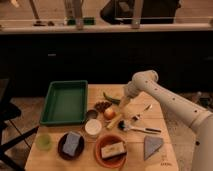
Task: Place pepper in tray
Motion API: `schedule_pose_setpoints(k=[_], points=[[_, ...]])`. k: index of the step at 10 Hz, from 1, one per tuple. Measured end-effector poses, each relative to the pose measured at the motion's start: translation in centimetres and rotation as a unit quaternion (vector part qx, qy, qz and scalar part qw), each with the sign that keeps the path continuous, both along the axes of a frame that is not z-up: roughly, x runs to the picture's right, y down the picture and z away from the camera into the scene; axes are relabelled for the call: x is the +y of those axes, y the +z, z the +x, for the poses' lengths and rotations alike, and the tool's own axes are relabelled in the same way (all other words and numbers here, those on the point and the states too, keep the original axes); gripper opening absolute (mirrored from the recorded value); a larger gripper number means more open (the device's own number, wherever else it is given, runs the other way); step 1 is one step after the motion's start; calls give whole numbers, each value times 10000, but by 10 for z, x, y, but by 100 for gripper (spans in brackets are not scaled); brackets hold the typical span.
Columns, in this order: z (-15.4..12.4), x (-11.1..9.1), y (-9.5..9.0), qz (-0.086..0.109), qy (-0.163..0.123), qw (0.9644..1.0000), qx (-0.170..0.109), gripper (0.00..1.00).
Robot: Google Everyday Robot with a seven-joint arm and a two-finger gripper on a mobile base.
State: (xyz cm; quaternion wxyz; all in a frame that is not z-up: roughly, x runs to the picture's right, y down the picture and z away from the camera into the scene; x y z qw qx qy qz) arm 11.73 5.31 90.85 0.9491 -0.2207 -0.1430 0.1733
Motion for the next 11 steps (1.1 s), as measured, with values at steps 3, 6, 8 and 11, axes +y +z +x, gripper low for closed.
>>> schedule_pose_setpoints(k=[3, 6, 8, 11], points=[[-9, -2, 15, -23, -56, 9999, -93, 80], [-16, 0, 34, -101, -65, 9997, -202, 80], [-20, 5, 44, -177, -83, 9995, -245, 80], [-21, 10, 53, -282, -113, 9992, -255, 80]])
